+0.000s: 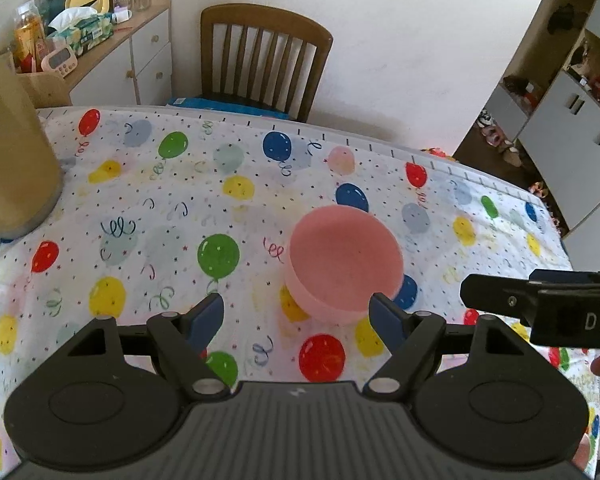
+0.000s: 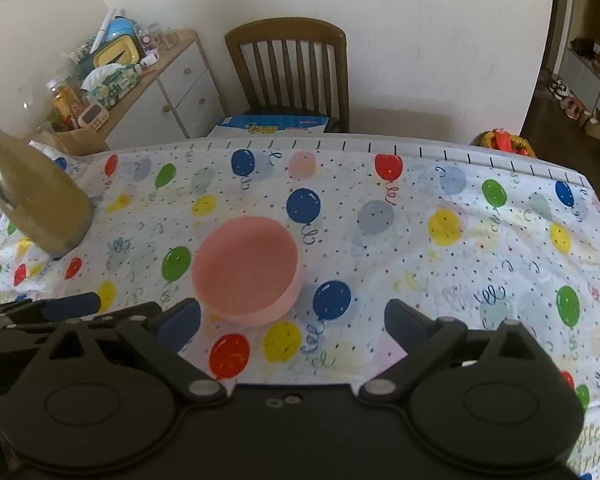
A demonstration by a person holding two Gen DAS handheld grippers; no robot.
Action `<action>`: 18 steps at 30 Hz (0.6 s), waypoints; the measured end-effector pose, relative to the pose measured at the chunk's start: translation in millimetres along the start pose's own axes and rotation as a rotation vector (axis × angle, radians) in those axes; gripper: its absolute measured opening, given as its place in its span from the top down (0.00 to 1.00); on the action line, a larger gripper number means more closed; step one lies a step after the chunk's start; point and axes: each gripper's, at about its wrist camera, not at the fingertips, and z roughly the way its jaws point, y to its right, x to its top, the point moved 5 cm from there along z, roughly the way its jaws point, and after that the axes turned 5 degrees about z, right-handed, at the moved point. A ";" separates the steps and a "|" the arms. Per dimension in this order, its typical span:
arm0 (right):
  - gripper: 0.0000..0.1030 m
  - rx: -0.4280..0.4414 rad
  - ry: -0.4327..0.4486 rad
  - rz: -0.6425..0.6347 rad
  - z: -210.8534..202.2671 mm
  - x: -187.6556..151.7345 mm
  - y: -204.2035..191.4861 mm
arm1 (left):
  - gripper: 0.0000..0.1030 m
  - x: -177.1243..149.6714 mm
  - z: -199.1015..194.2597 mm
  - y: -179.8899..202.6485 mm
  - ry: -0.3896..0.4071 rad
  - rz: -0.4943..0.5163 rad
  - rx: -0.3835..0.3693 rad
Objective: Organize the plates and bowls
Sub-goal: 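Move both grippers down to the rim of the pink bowl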
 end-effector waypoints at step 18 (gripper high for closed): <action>0.27 0.011 -0.071 0.028 82.0 27.5 19.4 | 0.23 23.0 76.1 -9.9 -0.059 -0.006 0.043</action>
